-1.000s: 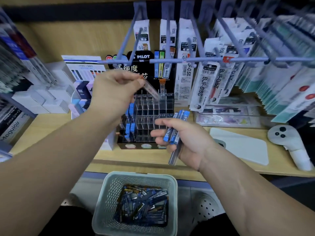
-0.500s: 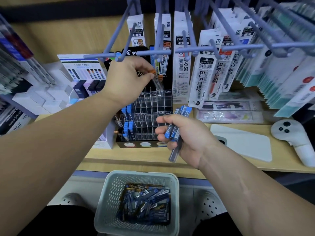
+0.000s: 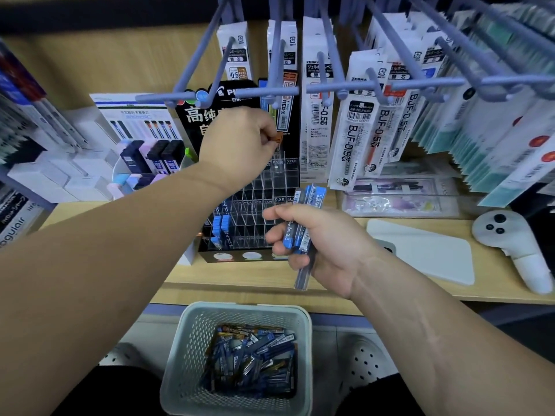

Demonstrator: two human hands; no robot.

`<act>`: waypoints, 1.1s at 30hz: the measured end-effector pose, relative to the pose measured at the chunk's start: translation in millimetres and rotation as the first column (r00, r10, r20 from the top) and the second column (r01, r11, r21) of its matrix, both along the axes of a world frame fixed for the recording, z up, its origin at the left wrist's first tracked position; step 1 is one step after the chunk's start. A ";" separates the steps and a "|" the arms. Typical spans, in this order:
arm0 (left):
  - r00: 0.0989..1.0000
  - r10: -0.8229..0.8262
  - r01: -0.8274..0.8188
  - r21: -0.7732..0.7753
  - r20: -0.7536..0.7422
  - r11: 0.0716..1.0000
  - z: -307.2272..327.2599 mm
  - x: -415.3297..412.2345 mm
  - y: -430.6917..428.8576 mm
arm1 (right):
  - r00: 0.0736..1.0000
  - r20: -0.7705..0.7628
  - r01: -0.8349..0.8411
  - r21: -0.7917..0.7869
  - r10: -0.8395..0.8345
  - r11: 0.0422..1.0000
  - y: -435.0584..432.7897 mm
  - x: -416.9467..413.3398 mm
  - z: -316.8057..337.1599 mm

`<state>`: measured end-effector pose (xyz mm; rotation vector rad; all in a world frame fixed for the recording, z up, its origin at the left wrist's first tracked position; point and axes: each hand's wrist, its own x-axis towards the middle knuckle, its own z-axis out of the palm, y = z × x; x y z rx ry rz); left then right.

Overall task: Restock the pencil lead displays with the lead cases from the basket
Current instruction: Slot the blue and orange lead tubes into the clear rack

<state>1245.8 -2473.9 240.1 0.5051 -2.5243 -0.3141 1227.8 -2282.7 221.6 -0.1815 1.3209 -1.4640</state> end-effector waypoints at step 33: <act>0.977 0.186 -0.213 0.591 0.108 0.778 -58.2 168.5 13.2 | 0.778 -0.628 0.088 0.065 -0.027 0.994 -36.9 29.7 -22.7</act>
